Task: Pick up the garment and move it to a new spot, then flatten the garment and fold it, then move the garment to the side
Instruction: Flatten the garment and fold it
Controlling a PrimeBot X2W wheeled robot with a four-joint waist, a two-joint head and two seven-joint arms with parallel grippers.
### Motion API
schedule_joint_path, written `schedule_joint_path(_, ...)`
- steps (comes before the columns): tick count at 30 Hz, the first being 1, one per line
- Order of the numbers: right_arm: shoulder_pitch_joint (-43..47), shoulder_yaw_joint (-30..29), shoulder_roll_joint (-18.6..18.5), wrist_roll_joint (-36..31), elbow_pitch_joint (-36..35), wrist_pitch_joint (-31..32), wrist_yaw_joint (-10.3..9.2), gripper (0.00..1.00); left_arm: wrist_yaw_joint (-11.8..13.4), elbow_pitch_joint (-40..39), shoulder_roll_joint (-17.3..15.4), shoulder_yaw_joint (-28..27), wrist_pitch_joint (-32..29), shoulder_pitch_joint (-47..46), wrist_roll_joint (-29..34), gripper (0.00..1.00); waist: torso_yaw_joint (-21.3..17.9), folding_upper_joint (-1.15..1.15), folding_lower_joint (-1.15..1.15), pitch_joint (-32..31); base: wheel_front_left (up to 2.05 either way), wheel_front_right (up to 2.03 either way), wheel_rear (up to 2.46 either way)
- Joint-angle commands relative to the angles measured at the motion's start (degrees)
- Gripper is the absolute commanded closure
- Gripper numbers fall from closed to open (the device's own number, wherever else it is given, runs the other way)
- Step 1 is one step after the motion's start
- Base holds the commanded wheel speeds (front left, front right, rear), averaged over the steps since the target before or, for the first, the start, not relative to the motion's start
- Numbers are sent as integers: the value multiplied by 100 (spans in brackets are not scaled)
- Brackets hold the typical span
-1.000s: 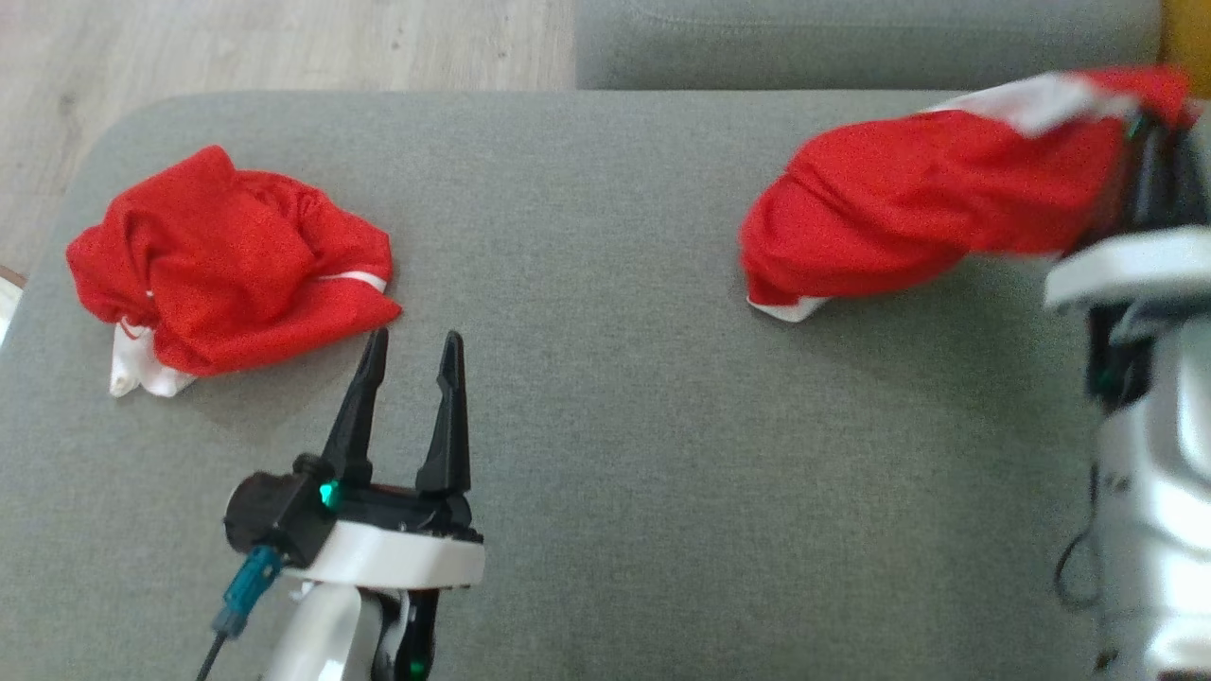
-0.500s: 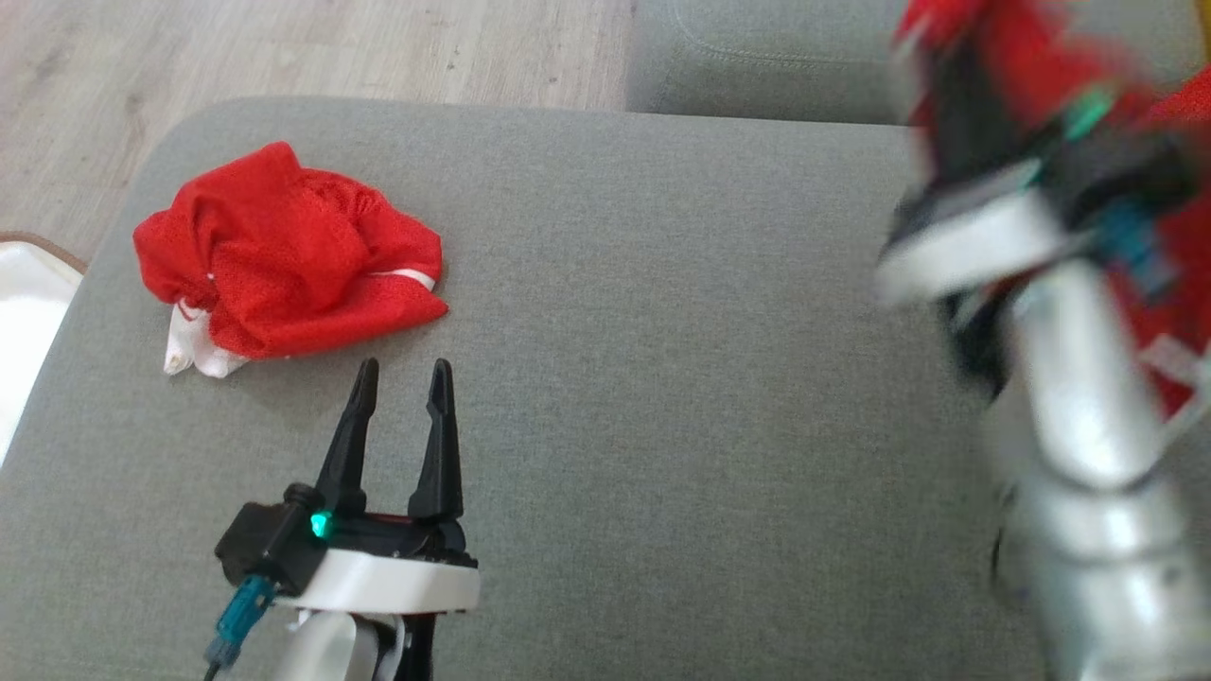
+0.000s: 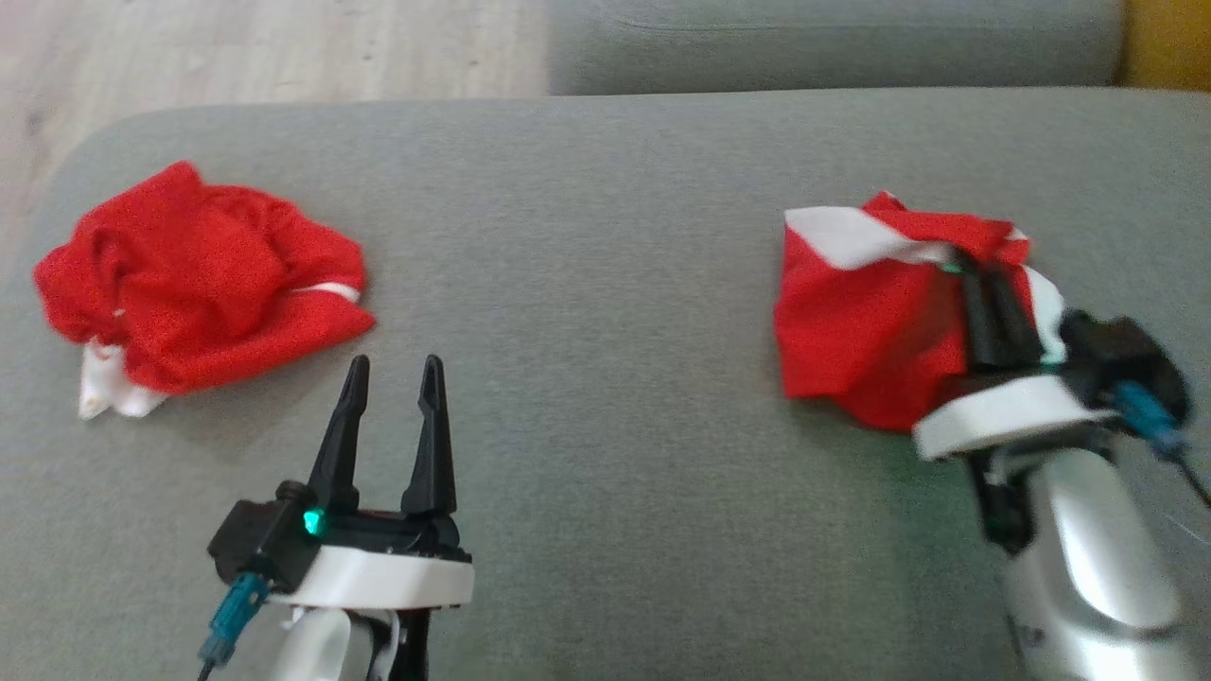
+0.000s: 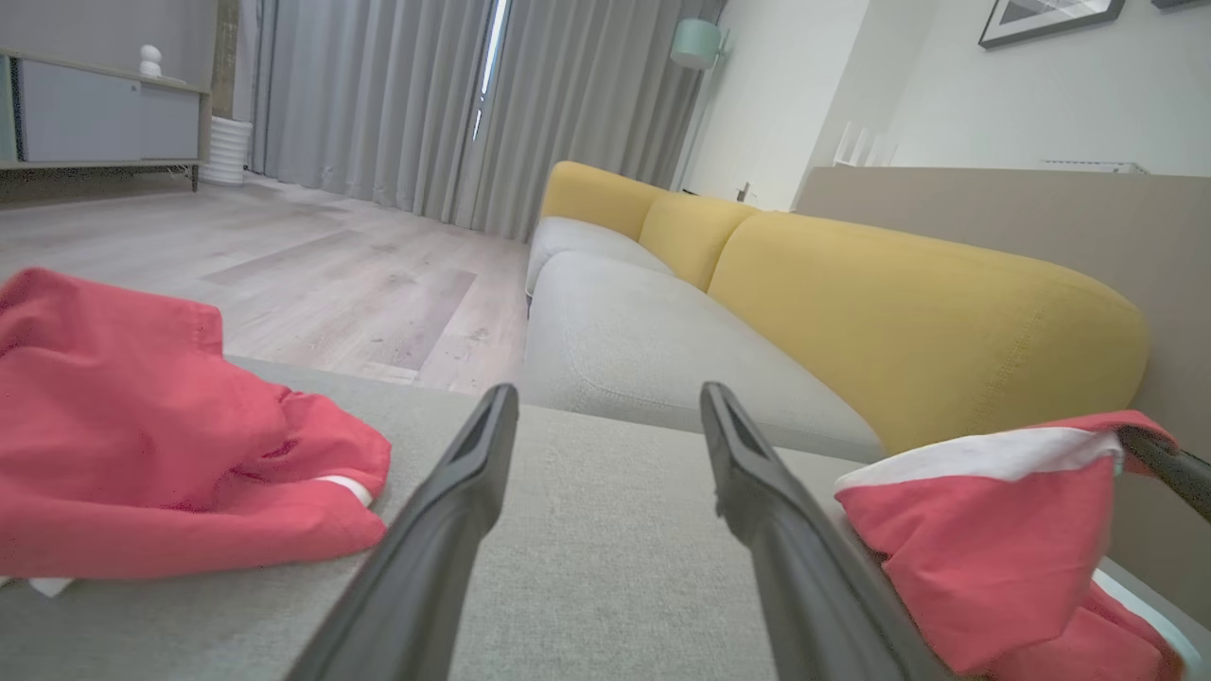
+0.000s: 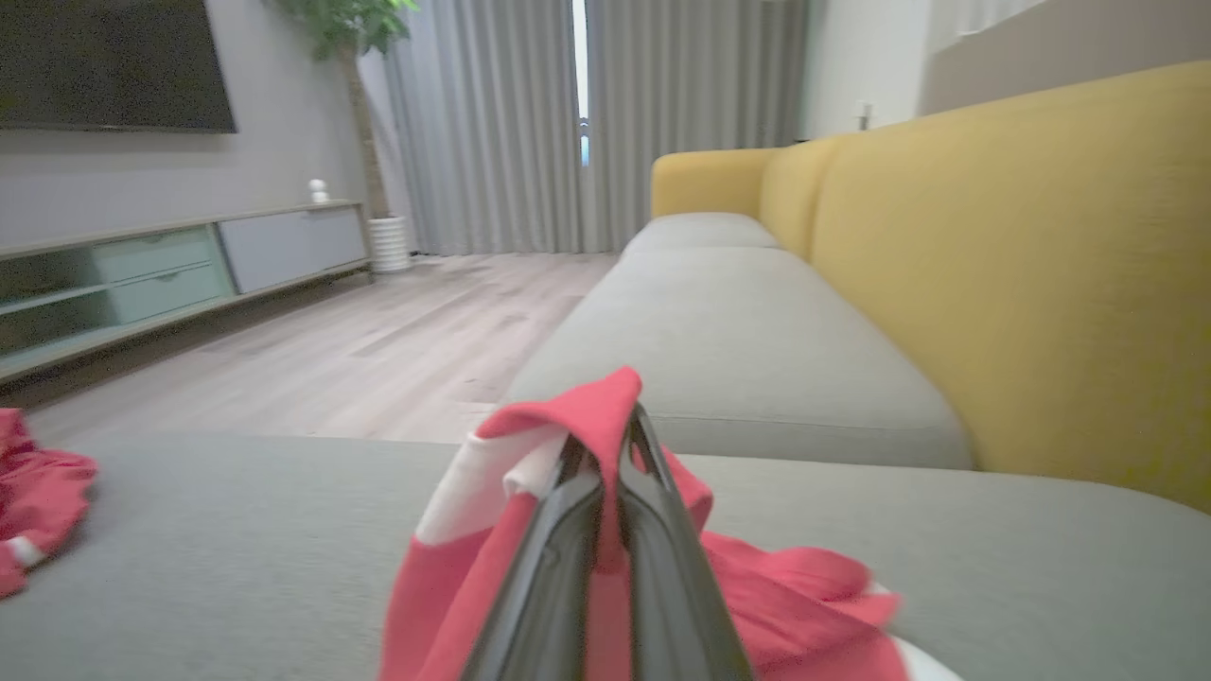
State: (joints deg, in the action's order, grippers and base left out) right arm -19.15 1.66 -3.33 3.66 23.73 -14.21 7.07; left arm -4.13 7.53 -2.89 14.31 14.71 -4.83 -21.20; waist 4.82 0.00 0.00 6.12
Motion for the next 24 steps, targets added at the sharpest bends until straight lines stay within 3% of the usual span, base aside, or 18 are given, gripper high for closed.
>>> schedule_joint_path(1, 57, -79, 44, -86, -187, -67, 42, 100, -36, -175, 2, -211, 29, -268, 24, 0, -182, 0, 0, 45, 0, 0, 0)
schedule_joint_path(10, 695, -1997, 45, -699, -270, 406, 42, 100, -48, -192, 2, -139, 29, -386, 18, 0, -476, 0, 0, 152, 0, 0, 0)
schedule_joint_path(11, 695, -2151, 45, -776, -260, 437, 42, 64, -54, -179, 2, -138, 29, -393, 24, 0, -487, 0, 0, 157, 0, 0, 0)
schedule_joint_path(12, 672, -2276, 45, -808, -253, 432, 42, 0, -59, -167, 2, -136, 29, -400, 28, 0, -494, 0, 0, 161, 0, 0, 0)
schedule_joint_path(17, 513, -2407, 45, -777, -203, 294, 42, 0, -84, -122, 2, -119, 29, -426, 38, 0, -480, 0, 0, 152, 0, 0, 0)
schedule_joint_path(24, 440, -1769, 45, -303, -745, -32, 42, 0, -97, -158, 2, -169, 29, -417, 57, 0, -405, 0, 0, 90, 0, 0, 0)
